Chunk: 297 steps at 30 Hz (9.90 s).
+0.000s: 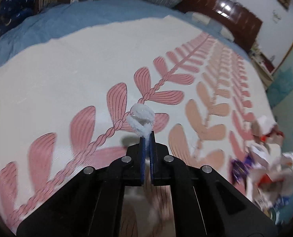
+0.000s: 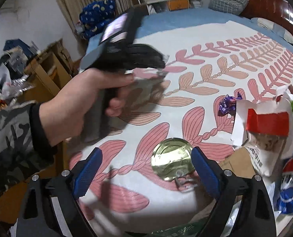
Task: Collect trash
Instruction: 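Grasp the crumpled white tissue with the left gripper, then grasp the silver foil bag with the right gripper while the left gripper holds the tissue, then carry both items to the red wastebasket and open both grippers over it, then move both tools back over the trash on the bed, then grasp the gold can lid with the left gripper while the right grasps the white plastic bag, then carry lid and bag to the red wastebasket and release both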
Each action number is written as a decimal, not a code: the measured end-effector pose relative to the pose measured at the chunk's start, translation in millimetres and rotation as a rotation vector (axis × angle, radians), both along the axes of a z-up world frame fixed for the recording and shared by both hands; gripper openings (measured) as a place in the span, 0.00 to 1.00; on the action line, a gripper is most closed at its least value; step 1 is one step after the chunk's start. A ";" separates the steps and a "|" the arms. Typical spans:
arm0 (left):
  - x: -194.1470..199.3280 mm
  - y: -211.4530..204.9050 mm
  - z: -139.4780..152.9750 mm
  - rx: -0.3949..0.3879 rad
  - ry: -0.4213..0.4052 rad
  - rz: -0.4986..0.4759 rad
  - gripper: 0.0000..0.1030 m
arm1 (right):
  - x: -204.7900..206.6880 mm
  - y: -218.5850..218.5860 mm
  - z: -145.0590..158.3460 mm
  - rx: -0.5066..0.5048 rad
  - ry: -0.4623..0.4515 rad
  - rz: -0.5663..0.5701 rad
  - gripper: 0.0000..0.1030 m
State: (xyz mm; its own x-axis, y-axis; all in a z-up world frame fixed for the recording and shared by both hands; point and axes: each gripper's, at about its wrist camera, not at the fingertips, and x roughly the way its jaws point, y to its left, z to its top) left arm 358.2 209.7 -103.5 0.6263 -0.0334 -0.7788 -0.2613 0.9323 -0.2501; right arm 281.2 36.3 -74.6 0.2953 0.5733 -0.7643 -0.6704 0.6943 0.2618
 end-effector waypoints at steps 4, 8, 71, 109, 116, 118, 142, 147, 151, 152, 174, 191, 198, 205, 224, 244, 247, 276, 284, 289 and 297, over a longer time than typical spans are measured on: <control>-41.8 -15.2 24.3 -0.034 -0.067 -0.034 0.03 | -15.1 -23.4 11.2 0.063 -0.014 -0.026 0.88; -106.0 -35.7 52.0 -0.107 -0.137 -0.070 0.03 | -37.1 -54.7 35.0 0.134 -0.070 -0.055 0.88; -232.4 -152.6 72.8 -0.226 -0.208 -0.159 0.03 | 159.5 -173.9 33.7 0.006 -0.030 -0.497 0.04; -268.2 -565.4 33.2 -0.259 0.223 -1.034 0.03 | -353.0 -573.6 -86.8 0.228 0.287 -0.966 0.04; -281.1 -635.8 -74.3 -0.062 0.608 -1.077 0.03 | -369.4 -578.9 -159.0 0.332 0.425 -1.066 0.06; -286.7 -640.7 -88.8 0.018 0.658 -1.091 0.04 | -374.0 -583.2 -163.6 0.344 0.439 -1.084 0.07; -292.0 -530.5 71.5 -0.088 0.131 -0.941 0.64 | -353.8 -570.8 -70.7 0.249 0.201 -1.043 0.71; -305.7 -415.4 126.1 0.008 -0.092 -0.727 0.73 | -316.9 -514.4 8.8 0.247 0.019 -0.905 0.75; -321.1 -328.4 139.4 0.080 -0.167 -0.525 0.74 | -289.3 -452.3 69.6 0.278 -0.107 -0.763 0.83; -325.0 -315.9 141.0 0.085 -0.177 -0.487 0.74 | -284.0 -436.7 81.7 0.279 -0.133 -0.730 0.83; -397.0 -215.6 115.4 0.087 -0.202 -0.263 0.74 | -207.2 -238.8 123.0 0.067 -0.199 -0.379 0.89; -385.1 -194.7 93.1 0.020 -0.171 -0.241 0.74 | -24.7 -195.2 -23.9 -0.119 0.376 -0.281 0.51; -319.9 -170.9 85.7 0.079 -0.136 -0.218 0.75 | -33.2 -198.3 -22.3 -0.063 0.392 -0.228 0.05; -216.7 -156.6 71.8 0.128 -0.089 -0.243 0.77 | -39.5 -213.8 -2.9 -0.006 0.324 -0.232 0.02; -99.8 -160.7 -11.0 0.182 0.143 -0.277 0.48 | -30.2 -196.2 -11.5 -0.200 0.264 -0.157 0.22; -227.6 -202.2 130.6 -0.004 -0.219 -0.335 0.44 | -122.6 -323.4 149.3 0.183 0.052 -0.309 0.10; -249.4 -247.0 179.4 -0.057 -0.315 -0.434 0.44 | -166.1 -367.0 185.9 0.217 -0.028 -0.380 0.10; -282.0 -586.2 -29.5 -0.052 0.224 -0.981 0.44 | -347.4 -562.3 -121.1 0.265 0.509 -0.958 0.11; -284.4 -610.7 -62.6 0.008 0.304 -1.052 0.44 | -356.2 -574.9 -166.2 0.302 0.597 -1.063 0.15; -278.2 -609.7 -65.0 0.004 0.323 -1.041 0.47 | -359.6 -582.1 -178.7 0.310 0.618 -1.117 0.40; -270.1 -607.3 -55.0 -0.037 0.290 -0.996 0.69 | -358.5 -590.4 -167.1 0.256 0.588 -1.161 0.59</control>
State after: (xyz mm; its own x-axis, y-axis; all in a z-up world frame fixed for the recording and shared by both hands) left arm 88.1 -397.6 -158.5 0.0909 -0.4603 -0.8831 0.5688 0.7519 -0.3334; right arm -77.3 -554.1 -241.6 0.3728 0.3608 -0.8549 0.5324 0.6714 0.5155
